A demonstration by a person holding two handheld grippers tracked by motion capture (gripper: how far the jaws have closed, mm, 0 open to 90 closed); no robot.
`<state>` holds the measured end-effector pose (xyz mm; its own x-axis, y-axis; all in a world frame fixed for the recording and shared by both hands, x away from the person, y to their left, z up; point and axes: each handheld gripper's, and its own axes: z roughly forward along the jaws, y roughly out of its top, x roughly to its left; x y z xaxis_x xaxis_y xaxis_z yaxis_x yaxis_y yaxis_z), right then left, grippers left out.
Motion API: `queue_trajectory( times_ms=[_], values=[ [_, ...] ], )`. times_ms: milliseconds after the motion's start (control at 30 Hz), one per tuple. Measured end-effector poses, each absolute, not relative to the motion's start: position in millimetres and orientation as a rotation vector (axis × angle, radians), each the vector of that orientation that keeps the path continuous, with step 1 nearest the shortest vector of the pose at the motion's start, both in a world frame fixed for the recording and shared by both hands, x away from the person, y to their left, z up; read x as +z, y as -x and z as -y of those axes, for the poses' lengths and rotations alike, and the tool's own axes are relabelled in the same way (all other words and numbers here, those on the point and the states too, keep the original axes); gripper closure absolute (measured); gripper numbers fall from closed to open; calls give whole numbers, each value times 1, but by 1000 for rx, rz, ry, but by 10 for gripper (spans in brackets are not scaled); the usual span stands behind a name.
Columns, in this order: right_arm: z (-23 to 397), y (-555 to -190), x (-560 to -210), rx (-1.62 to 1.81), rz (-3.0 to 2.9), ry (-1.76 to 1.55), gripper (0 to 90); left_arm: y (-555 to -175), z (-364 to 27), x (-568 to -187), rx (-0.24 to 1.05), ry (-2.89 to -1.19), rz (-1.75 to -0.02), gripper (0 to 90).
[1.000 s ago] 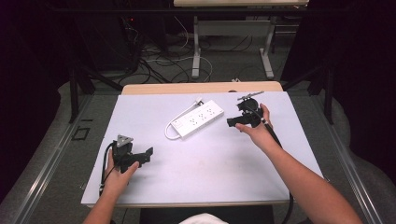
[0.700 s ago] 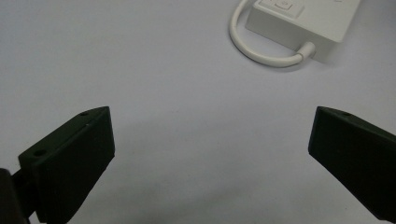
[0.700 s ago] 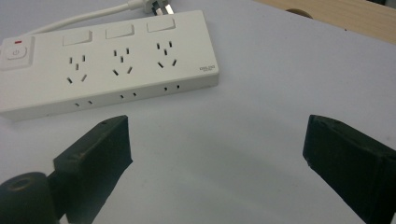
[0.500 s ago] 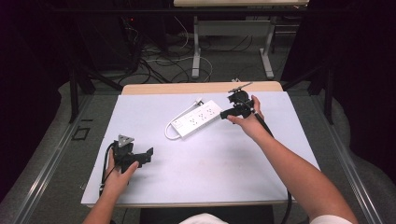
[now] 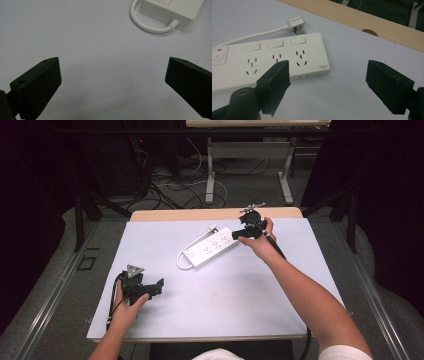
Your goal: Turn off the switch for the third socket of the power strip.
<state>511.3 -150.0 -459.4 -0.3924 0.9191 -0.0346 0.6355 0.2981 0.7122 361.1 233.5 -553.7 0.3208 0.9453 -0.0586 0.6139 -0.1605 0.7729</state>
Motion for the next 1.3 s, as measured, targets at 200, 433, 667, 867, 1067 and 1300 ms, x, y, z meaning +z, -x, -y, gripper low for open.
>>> queue_trajectory(
  times_ms=[200,433,667,867,1067,1300],
  values=[
    [146,-520,-460,819,-2165,-1360,282,-361,-233,-554,587,-1871,-1377,5],
    [137,-529,-459,823,-2178,-1342,353,-362,-234,-555,583,-1873,-1378,6],
    [130,-539,-459,843,-2191,-1376,403,-362,-235,-555,582,-1867,-1385,6],
    [128,-548,-466,917,-2177,-1307,400,-362,-235,-554,578,-1871,-1383,6],
    [126,-555,-474,919,-2180,-1317,393,-363,-234,-555,575,-1857,-1382,6],
    [127,-565,-485,929,-2190,-1343,407,-362,-235,-555,571,-1861,-1381,6]
  ],
)
